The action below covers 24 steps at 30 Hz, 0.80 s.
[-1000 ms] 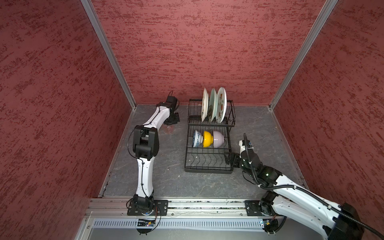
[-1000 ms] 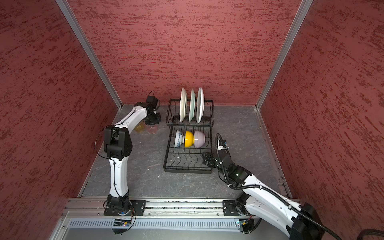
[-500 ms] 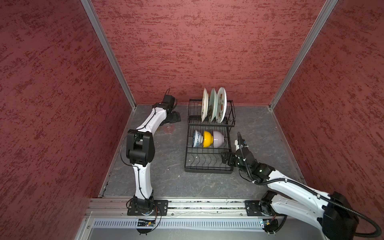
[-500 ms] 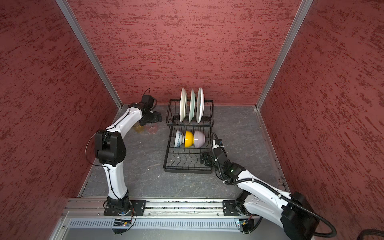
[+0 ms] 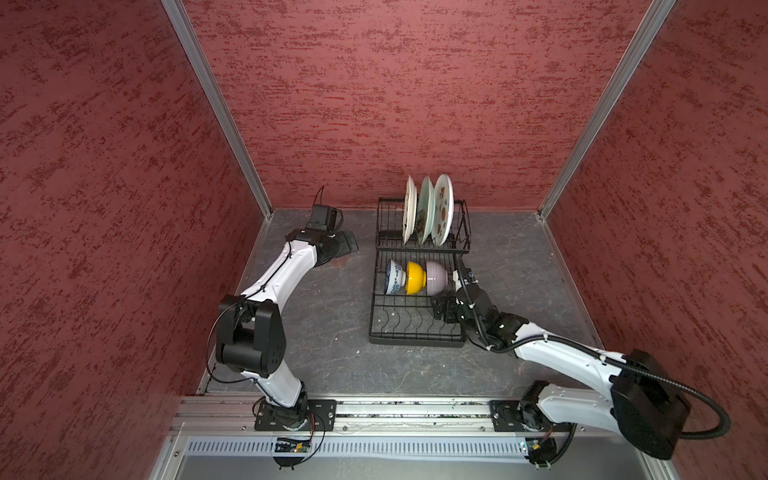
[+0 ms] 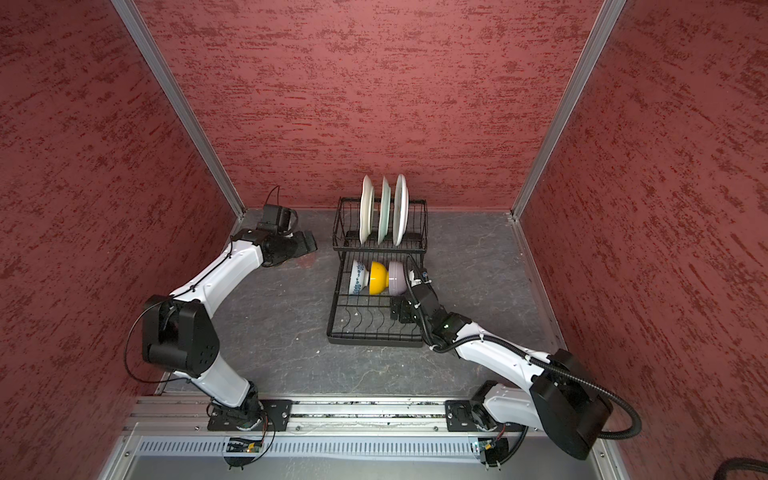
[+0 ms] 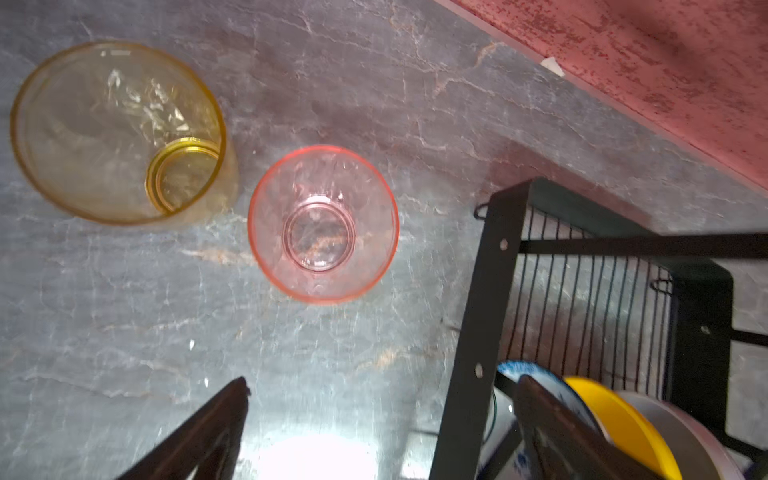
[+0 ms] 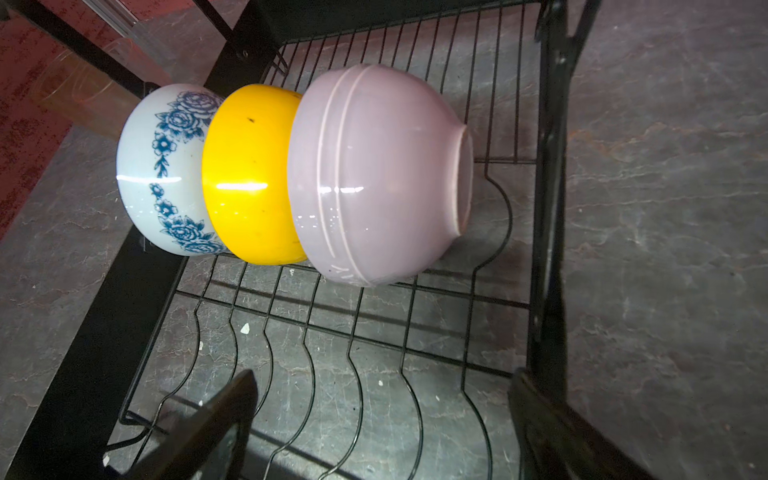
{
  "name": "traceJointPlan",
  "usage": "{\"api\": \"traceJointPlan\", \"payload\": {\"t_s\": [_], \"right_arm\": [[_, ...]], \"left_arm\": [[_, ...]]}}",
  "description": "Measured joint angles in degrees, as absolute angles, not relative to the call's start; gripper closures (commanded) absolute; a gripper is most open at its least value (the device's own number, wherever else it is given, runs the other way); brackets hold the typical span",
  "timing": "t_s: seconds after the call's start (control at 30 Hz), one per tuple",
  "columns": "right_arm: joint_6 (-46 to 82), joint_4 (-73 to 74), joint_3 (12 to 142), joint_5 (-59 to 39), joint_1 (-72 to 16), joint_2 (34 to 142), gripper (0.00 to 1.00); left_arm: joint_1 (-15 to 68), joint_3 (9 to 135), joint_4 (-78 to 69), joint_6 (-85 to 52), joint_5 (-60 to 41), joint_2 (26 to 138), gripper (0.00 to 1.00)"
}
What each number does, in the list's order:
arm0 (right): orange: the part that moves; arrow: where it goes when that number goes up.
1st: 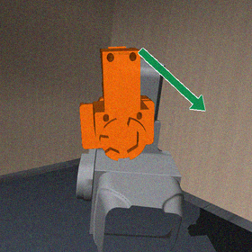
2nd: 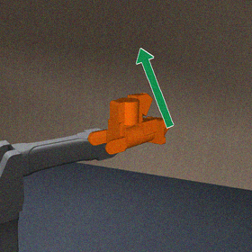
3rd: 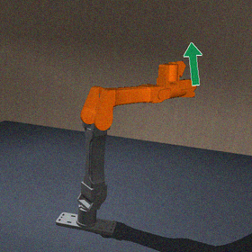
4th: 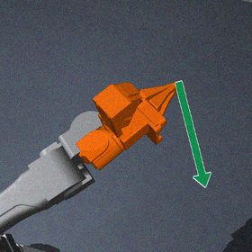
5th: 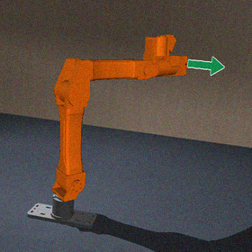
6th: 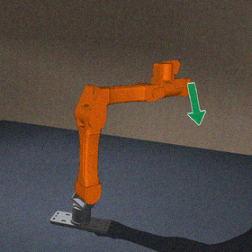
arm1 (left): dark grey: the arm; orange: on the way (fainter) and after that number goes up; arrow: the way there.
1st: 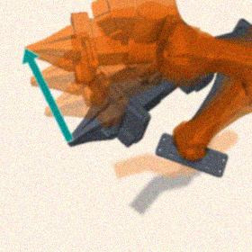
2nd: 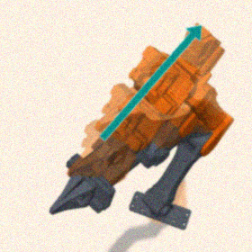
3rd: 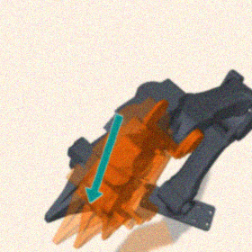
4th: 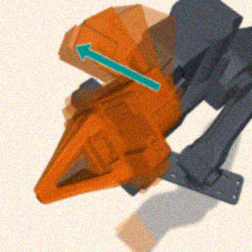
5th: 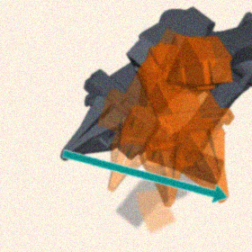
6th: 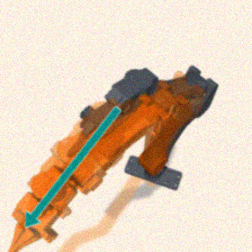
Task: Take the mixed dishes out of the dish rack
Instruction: 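Move the right gripper to the lilac bowl while the left gripper withdraws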
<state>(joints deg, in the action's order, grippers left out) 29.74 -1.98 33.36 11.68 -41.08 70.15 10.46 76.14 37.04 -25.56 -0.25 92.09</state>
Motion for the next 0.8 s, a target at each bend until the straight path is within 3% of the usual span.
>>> {"api": "traceJointPlan", "payload": {"t_s": [0.4, 0.63, 0.8], "right_arm": [[23.0, 9.3, 32.8, 16.1, -41.1, 74.0, 0.06], [19.6, 12.7, 33.0, 16.3, -41.0, 78.5, 0.14], [18.2, 12.6, 35.1, 16.3, -40.7, 82.8, 0.15]], "left_arm": [[11.0, 64.3, 32.7, -27.2, -4.0, 81.1, 0.0], [11.0, 59.7, 31.2, -27.6, -5.1, 75.3, 0.0], [11.2, 58.2, 29.7, -27.7, -6.3, 74.1, 0.0]]}}
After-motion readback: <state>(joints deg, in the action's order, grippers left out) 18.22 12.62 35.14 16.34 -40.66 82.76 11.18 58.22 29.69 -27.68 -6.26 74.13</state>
